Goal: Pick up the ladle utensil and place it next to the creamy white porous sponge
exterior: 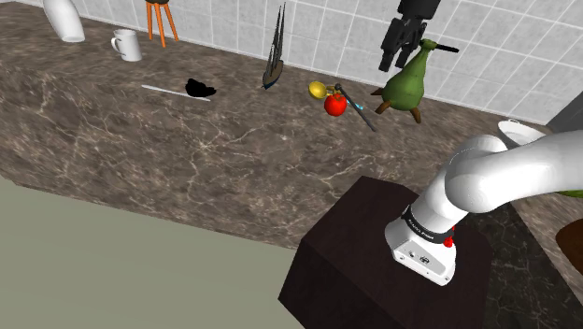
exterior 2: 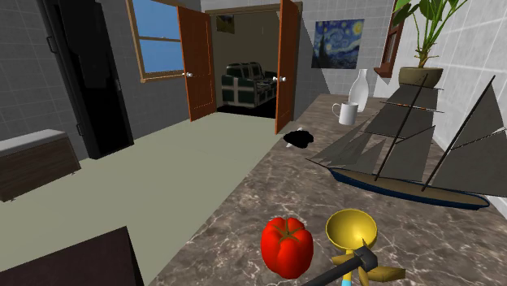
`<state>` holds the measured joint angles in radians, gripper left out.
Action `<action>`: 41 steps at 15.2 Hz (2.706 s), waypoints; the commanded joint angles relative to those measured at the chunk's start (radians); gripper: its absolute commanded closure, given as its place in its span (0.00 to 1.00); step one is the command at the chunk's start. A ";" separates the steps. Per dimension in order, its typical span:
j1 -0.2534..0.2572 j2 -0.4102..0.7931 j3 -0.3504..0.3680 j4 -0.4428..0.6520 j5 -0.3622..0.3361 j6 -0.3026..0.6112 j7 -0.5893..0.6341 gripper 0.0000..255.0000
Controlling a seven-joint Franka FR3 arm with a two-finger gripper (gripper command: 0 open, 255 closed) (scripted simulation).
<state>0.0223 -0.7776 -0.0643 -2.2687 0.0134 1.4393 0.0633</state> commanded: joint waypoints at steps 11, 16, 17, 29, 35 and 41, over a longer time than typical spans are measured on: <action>-0.034 0.257 -0.132 0.025 -0.048 0.251 -0.115 0.00; -0.044 0.415 -0.195 0.084 -0.040 0.356 -0.177 0.00; -0.046 0.448 -0.207 0.100 -0.035 0.374 -0.190 0.00; -0.097 0.888 -0.315 0.388 0.115 0.513 -0.370 0.00; -0.168 1.128 -0.322 0.611 0.220 0.512 -0.447 0.00; -0.185 1.194 -0.314 0.633 0.249 0.552 -0.464 0.00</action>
<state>-0.1625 0.4085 -0.3797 -1.6308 0.2584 1.9786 -0.3981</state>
